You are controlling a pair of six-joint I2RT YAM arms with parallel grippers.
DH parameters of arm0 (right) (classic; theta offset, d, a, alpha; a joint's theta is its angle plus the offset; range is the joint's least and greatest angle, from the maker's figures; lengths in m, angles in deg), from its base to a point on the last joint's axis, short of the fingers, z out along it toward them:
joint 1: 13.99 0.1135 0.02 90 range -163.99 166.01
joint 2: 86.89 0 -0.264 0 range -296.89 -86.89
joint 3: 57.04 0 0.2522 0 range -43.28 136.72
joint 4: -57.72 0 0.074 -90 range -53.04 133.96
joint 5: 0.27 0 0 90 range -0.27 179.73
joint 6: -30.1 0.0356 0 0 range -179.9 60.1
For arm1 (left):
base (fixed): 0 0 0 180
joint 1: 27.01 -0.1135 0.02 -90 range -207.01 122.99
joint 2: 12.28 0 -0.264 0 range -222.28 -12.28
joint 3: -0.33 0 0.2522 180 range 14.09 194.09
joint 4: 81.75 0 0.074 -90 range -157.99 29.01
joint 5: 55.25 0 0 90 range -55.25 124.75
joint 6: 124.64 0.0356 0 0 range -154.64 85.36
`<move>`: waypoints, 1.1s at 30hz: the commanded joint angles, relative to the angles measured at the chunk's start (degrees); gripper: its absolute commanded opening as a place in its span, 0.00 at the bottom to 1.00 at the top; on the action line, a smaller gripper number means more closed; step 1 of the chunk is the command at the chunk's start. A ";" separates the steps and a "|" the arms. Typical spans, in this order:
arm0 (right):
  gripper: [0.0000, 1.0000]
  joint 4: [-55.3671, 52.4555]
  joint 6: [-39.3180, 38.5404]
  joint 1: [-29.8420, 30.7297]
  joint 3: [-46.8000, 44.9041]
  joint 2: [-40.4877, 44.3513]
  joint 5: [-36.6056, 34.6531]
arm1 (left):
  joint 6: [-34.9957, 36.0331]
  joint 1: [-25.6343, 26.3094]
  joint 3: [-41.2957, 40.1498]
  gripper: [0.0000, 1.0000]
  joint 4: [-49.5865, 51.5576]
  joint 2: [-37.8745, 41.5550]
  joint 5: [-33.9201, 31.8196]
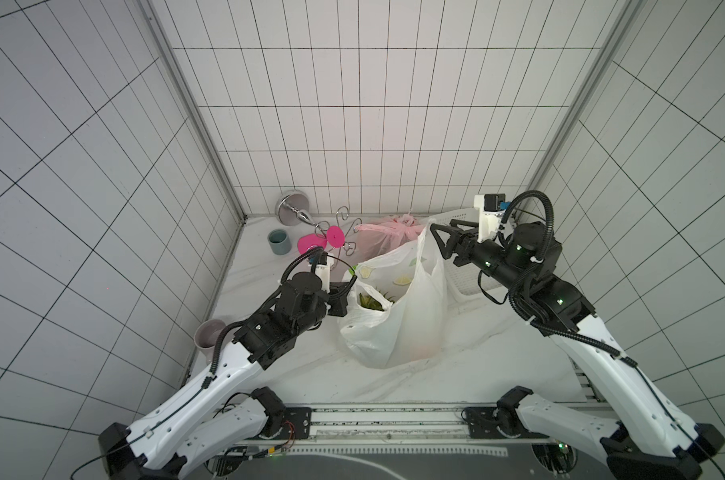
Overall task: Place the pineapple into a plastic bag & tie a knot
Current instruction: Adjust the plastic bag at the center of the board, then cross the plastic bag at the center of the board.
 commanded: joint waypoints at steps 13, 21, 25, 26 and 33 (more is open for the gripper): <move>0.64 10.10 15.43 4.43 -6.55 -2.49 29.82 | -2.40 -2.10 -1.80 0.00 -11.12 2.47 2.30; 0.71 9.61 17.72 8.22 -15.20 -2.45 27.46 | -2.38 -2.24 -2.17 0.00 -11.31 2.31 3.07; 0.71 10.00 18.85 8.97 -18.29 -2.63 27.82 | -2.39 -2.18 -2.10 0.00 -11.37 2.24 3.31; 0.71 10.36 19.14 9.31 -18.92 -2.74 28.26 | -2.44 -2.20 -2.10 0.00 -11.39 2.24 3.31; 0.60 12.44 20.45 11.34 -19.97 -2.86 31.13 | -2.40 -2.20 -2.18 0.00 -11.38 2.31 2.82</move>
